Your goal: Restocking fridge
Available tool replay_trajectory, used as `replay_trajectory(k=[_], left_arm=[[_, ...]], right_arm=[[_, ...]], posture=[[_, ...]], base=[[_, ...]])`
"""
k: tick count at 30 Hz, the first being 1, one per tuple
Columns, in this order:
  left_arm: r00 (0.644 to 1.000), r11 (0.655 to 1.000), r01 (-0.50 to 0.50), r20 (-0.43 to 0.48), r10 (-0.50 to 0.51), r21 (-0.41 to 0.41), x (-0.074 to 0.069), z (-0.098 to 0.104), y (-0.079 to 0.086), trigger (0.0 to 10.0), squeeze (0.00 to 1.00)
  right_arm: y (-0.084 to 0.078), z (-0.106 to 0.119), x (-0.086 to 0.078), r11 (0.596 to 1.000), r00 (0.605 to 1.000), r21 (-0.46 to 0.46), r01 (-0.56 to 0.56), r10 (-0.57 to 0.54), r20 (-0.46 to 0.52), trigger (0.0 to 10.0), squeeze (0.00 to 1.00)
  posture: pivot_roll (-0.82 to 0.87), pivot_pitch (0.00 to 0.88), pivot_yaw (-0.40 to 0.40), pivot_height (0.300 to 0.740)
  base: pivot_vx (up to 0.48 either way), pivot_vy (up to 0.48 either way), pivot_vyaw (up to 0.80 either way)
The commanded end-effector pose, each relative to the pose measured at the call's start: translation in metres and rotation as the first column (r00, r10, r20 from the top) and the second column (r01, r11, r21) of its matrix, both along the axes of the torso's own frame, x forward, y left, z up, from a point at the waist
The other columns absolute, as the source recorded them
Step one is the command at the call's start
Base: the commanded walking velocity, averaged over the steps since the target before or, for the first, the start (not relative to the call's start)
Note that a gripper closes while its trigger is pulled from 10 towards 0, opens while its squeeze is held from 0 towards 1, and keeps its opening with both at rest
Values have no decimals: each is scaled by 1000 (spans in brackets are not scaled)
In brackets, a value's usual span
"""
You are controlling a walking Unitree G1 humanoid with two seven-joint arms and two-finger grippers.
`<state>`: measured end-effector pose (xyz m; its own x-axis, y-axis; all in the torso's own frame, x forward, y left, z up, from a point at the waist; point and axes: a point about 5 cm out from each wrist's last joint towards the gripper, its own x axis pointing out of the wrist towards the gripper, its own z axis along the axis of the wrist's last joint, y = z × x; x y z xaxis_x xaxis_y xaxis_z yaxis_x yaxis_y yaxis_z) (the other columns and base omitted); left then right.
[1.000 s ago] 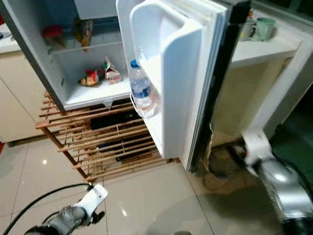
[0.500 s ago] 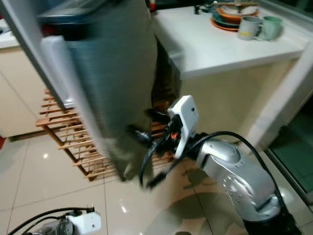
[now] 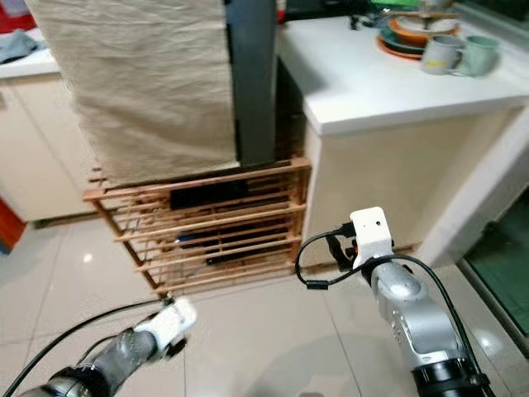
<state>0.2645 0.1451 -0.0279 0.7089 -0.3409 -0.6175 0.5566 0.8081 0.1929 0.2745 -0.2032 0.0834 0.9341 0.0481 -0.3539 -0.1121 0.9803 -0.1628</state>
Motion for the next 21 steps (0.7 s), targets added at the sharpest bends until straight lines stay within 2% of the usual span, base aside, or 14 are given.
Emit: replay_trajectory(k=[1, 3, 5, 6, 7, 10, 11, 12, 15, 16, 17, 18, 19, 21], left_arm=[[987, 984, -45, 143, 71, -174, 30, 35, 0, 10000, 0], [945, 943, -17, 302, 123, -332, 56, 85, -19, 10000, 0], [903, 896, 20, 393, 174, -444, 62, 125, -31, 10000, 0], [903, 896, 20, 393, 174, -444, 62, 125, -31, 10000, 0], [891, 878, 31, 412, 192, -477, 61, 135, -34, 10000, 0], [878, 877, 31, 433, 205, -480, 59, 137, -34, 10000, 0], [859, 846, -21, 423, 288, -533, 59, 137, -29, 10000, 0], [853, 827, -36, 415, 318, -561, 59, 137, -26, 10000, 0], [811, 814, -102, 426, 400, -572, 56, 139, -12, 10000, 16], [808, 811, -96, 431, 402, -577, 53, 140, -9, 10000, 1000], [809, 809, -87, 433, 398, -582, 50, 141, -7, 10000, 1000], [815, 818, -98, 426, 393, -567, 46, 142, -5, 10000, 1000], [823, 826, -118, 411, 391, -551, 43, 140, -4, 10000, 1000], [828, 831, -136, 399, 394, -539, 41, 139, -3, 10000, 1000]], right_arm=[[0, 3, 2, 998, 997, -13, 57, -56, 52, 10000, 0], [-2, 0, 2, 994, 991, -8, 112, -112, 73, 10000, 0], [-2, 0, 2, 991, 985, -19, 132, -129, 114, 10000, 0], [-2, 0, 2, 991, 985, -19, 132, -129, 114, 10000, 0], [-1, 2, 1, 991, 979, -25, 133, -127, 160, 10000, 0], [0, 7, -1, 991, 969, -15, 130, -124, 214, 10000, 0], [-1, 7, -6, 987, 954, 20, 157, -157, 255, 10000, 0], [-2, 6, -8, 985, 949, 28, 172, -173, 265, 10000, 0], [-7, 1, -13, 973, 937, 47, 226, -230, 262, 10000, 0], [-9, 0, -15, 970, 933, 42, 240, -243, 266, 10000, 59], [-10, 0, -16, 968, 930, 37, 248, -249, 270, 10000, 59], [-14, -1, -18, 961, 924, 6, 275, -266, 276, 10000, 576], [-19, -3, -20, 948, 913, -40, 317, -293, 284, 10000, 1000], [-23, -4, -21, 936, 904, -71, 345, -311, 294, 10000, 1000]], posture=[[-215, 0, 73, 740], [-214, 0, 73, 740], [-216, 0, 73, 740], [-216, 0, 73, 740], [-216, 0, 71, 740], [-216, 0, 70, 740], [-217, 0, 66, 740], [-217, 0, 66, 740], [-216, 0, 64, 740], [-215, 0, 62, 740], [-215, 0, 62, 740], [-214, 0, 60, 740], [-212, 0, 57, 740], [-212, 0, 57, 736]], base=[[0, 0, 0], [0, 0, 0], [0, 0, 0], [0, 0, 0], [0, 0, -731], [0, 0, -694], [0, 0, -694], [0, 0, -694], [0, 0, -694], [0, 0, -681], [0, 0, -681], [0, 0, -631], [0, 0, -531], [0, 0, -438]])
